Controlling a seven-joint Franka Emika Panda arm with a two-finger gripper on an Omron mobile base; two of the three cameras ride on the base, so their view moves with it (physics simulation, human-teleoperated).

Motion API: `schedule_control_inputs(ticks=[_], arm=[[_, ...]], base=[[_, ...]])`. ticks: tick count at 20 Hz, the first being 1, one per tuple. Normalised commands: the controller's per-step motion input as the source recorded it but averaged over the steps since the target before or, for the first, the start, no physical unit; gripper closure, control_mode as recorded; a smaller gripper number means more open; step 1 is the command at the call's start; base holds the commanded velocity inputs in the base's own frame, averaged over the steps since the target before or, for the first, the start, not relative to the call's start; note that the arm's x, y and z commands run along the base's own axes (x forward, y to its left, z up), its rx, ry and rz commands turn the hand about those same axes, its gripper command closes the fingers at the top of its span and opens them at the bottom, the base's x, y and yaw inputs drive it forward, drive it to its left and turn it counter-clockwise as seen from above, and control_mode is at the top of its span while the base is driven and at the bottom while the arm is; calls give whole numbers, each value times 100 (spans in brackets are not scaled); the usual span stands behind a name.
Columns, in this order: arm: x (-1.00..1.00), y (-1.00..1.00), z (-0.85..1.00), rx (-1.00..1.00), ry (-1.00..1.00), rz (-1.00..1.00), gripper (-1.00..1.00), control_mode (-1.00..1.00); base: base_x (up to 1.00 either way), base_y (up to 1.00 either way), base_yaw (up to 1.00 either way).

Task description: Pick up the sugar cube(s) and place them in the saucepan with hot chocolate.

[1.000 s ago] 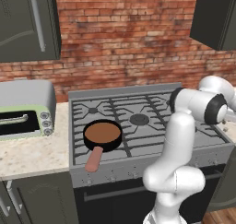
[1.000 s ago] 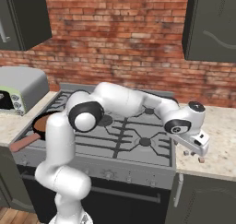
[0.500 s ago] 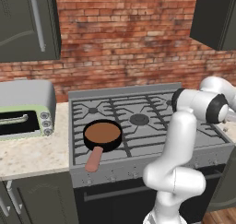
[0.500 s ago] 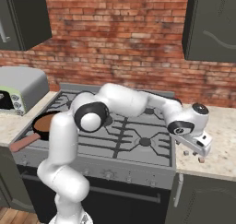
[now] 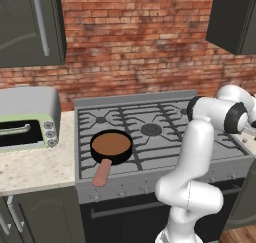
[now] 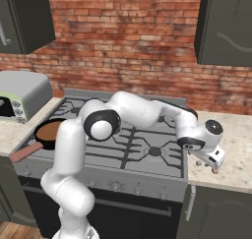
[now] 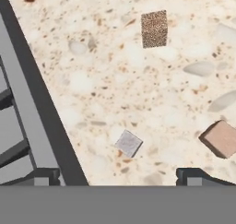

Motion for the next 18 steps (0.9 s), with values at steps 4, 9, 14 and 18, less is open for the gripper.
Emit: schedule_control_inputs(ticks=[4, 9, 14, 18], arm=[[14, -4, 0, -1, 15, 0, -100, -100], [37, 0, 17, -1, 34, 0, -100, -100], [15, 0, 1, 1, 12, 0, -100, -100], [0, -14, -1, 3, 1, -1, -100, -100]], base=[[0, 0, 0], [0, 0, 0], [0, 0, 0], [0, 0, 0]])
